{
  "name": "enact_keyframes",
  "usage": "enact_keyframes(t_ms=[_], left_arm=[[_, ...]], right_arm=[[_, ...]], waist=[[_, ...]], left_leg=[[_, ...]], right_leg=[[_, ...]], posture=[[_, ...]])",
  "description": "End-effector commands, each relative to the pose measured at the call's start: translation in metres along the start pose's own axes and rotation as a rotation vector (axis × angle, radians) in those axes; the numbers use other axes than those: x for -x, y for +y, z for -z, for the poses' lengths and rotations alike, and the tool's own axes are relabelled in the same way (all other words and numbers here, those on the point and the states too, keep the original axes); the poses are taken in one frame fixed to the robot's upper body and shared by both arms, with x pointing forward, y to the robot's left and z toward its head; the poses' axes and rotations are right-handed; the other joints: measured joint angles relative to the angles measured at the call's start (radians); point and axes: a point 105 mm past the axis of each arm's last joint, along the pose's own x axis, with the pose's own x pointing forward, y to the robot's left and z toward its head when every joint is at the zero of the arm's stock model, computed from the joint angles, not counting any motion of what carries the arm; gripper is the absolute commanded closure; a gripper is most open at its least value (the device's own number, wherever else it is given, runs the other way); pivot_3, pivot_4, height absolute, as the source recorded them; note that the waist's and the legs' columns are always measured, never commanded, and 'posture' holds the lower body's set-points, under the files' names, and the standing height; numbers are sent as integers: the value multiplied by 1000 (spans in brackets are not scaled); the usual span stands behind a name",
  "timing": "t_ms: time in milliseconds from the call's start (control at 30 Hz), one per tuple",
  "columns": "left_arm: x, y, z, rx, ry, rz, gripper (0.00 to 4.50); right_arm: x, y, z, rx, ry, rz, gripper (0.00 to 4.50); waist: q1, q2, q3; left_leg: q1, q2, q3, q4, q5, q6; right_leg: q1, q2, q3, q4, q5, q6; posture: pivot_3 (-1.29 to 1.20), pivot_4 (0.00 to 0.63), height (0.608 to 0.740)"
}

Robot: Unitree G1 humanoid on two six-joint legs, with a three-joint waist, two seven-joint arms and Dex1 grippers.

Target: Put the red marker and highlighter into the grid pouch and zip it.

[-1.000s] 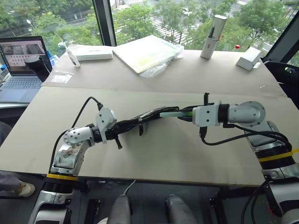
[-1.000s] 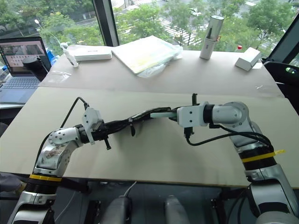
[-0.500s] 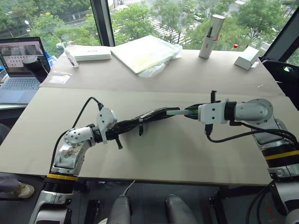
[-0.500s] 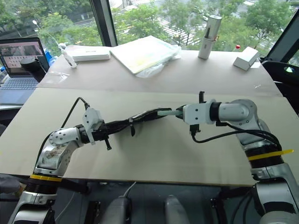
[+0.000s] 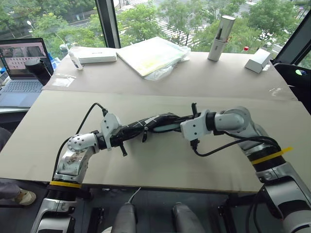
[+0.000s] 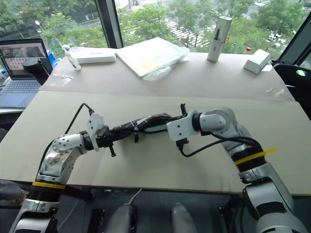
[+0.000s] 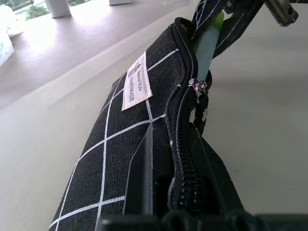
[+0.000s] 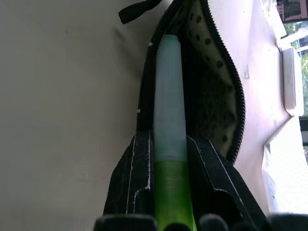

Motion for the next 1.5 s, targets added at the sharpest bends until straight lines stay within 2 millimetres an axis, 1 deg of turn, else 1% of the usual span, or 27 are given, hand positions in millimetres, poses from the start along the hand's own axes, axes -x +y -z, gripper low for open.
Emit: enact_keyframes(t_ms=[33, 233, 300, 367, 400, 433, 500, 533, 633, 667, 733, 800, 833, 900, 933, 967, 1000, 1067, 1100, 1133, 1167, 1200, 1267, 1333, 1367, 1433, 1500], left_arm=[[-3, 0, -15, -51, -47, 15, 4500], [-1, 1, -15, -51, -41, 15, 4500], [-1, 1, -15, -51, -41, 16, 4500], [-2, 1, -15, -51, -41, 17, 4500], [-2, 1, -16, -52, -40, 17, 4500], [-2, 1, -16, -53, -40, 17, 4500], [-1, 1, -16, -53, -39, 16, 4500], [-1, 1, -16, -54, -38, 16, 4500], [0, 1, -16, -54, -35, 15, 4500], [0, 1, -15, -54, -34, 15, 4500], [1, 2, -15, -55, -32, 11, 4500], [2, 2, -15, -54, -31, 7, 4500], [2, 2, -14, -52, -30, 6, 4500], [2, 1, -12, -49, -29, 5, 4500], [2, 0, -12, -47, -29, 5, 4500], [2, 0, -12, -46, -29, 6, 4500], [2, 0, -11, -45, -29, 6, 4500], [2, 0, -11, -44, -29, 5, 4500], [2, 0, -11, -44, -30, 6, 4500], [1, 1, -11, -44, -30, 6, 4500], [1, 1, -11, -44, -30, 6, 4500], [0, 2, -11, -45, -30, 7, 4500], [0, 2, -11, -46, -31, 9, 4500], [-1, 2, -11, -47, -31, 11, 4500], [-1, 2, -11, -47, -32, 12, 4500], [-1, 2, -12, -49, -32, 13, 4500], [-1, 2, -12, -50, -34, 15, 4500]], right_arm=[[-7, -15, -7, 55, -14, 52, 3964], [-19, -31, -10, 58, -28, 100, 3964], [-24, -35, -18, 61, -61, 110, 3964], [-29, -33, -27, 49, -107, 101, 3964], [-31, -29, -31, 18, -129, 92, 3471], [-32, -27, -32, -4, -141, 86, 2871], [-32, -23, -31, -57, -145, 60, 2470], [-29, -29, -27, -59, -130, 91, 2063], [-25, -39, -22, -54, -107, 145, 1066], [-20, -40, -19, -58, -104, 152, 742], [-5, -46, -11, -118, -121, 206, 742], [13, -56, -7, -231, -174, 300, 742], [28, -59, -6, -345, -231, 335, 742], [53, -61, -5, -555, -337, 365, 742], [67, -60, -7, -702, -409, 353, 742], [80, -54, -8, -860, -469, 306, 742], [88, -49, -12, -962, -510, 259, 742], [100, -37, -20, -1060, -534, 172, 742], [103, -25, -23, -1090, -527, 121, 742], [103, -6, -26, -1127, -498, 53, 742], [102, 6, -28, -1153, -478, 7, 742], [96, 20, -29, -1193, -441, -33, 742], [70, 38, -20, -1226, -339, 4, 742], [46, 44, -15, -1236, -278, 70, 742], [34, 42, -14, -1275, -273, 108, 742], [16, 39, -16, -1345, -266, 145, 742], [-3, 39, -21, -1371, -253, 155, 742]], waist=[[0, 0, 0], [0, 0, 0], [-1, 0, 0], [-1, 0, 0], [-1, 0, 0], [-1, 0, 0], [-1, 0, 0], [0, 0, 0], [0, 0, 0], [0, 0, 0], [-1, 0, 0], [2, 0, 0], [2, 0, 0], [5, 0, 0], [6, 0, 0], [6, 0, 0], [7, 0, 0], [7, 0, 0], [7, 0, 0], [5, 0, 0], [4, 0, 0], [3, 0, 0], [-2, 0, 0], [-12, 0, 0], [-15, 0, 0], [-20, 0, 0], [-19, 0, 0]], left_leg=[[0, 0, 0, 0, 0, 0], [0, 0, 0, 0, 0, 0], [0, 0, 0, 0, 0, 0], [0, 0, 0, 0, 0, 0], [0, 0, 0, 0, 0, 0], [0, 0, 0, 0, 0, 0], [0, 0, 0, 0, 0, 0], [0, 0, 0, 0, 0, 0], [0, 0, 0, 0, 0, 0], [0, 0, 0, 0, 0, 0], [0, 0, 0, 0, 0, 0], [0, 0, 0, 0, 0, 0], [0, 0, 0, 0, 0, 0], [0, 0, -1, 0, 0, 0], [0, 0, -1, 0, 0, 0], [0, 0, -1, 0, 0, 0], [0, 0, -1, 0, 0, 0], [0, 0, -1, 0, 0, 0], [0, 0, -1, 0, 0, 0], [1, 0, -1, 0, 0, 0], [2, 0, -1, 0, 0, 0], [3, 0, -2, 0, 0, 0], [3, 0, -2, 0, -1, 1], [4, 0, -1, 1, -1, 1], [4, 0, -1, 1, -1, 1], [4, 0, -2, 0, -1, 1], [4, 0, -2, 0, -1, 1]], right_leg=[[0, 0, 0, 0, 0, 0], [0, 0, 0, 0, 0, 0], [0, 0, 0, 0, 0, 0], [0, 0, 0, 1, 0, 0], [0, 0, 0, 1, 0, 0], [0, 0, 0, 1, 0, 0], [0, 0, 0, 1, 0, 0], [0, 0, 0, 1, 0, 0], [0, 0, 0, 1, 0, 0], [0, 0, 0, 1, 0, 0], [0, 0, 0, 1, 0, 0], [0, 0, 0, 1, 0, 0], [0, 0, 0, 1, 0, 0], [1, 0, 0, 1, 0, 0], [1, 0, -1, 1, 0, 0], [1, 0, 0, 1, 0, 0], [1, 0, 0, 1, 0, 0], [2, 0, 0, 1, 0, 0], [2, 0, 0, 1, 0, 0], [2, 0, 0, 1, 0, 0], [3, 0, -1, 1, -1, -1], [4, 1, -1, 0, -1, -1], [5, 0, -1, 0, -2, 0], [4, 1, 0, 1, -2, 0], [4, 1, 0, 1, -2, 0], [4, 2, 0, 2, -2, 0], [3, 1, 0, 2, -2, 0]], posture=[[0, 150, 739], [0, 150, 739], [0, 150, 739], [0, 150, 739], [0, 150, 739], [0, 150, 739], [0, 150, 739], [0, 150, 739], [0, 150, 739], [0, 150, 739], [0, 150, 739], [0, 150, 739], [0, 150, 739], [0, 150, 739], [0, 150, 739], [0, 150, 739], [0, 150, 739], [0, 150, 739], [0, 150, 739], [0, 150, 739], [0, 150, 739], [0, 150, 739], [0, 150, 739], [0, 150, 739], [0, 150, 739], [0, 150, 739], [0, 150, 739]])
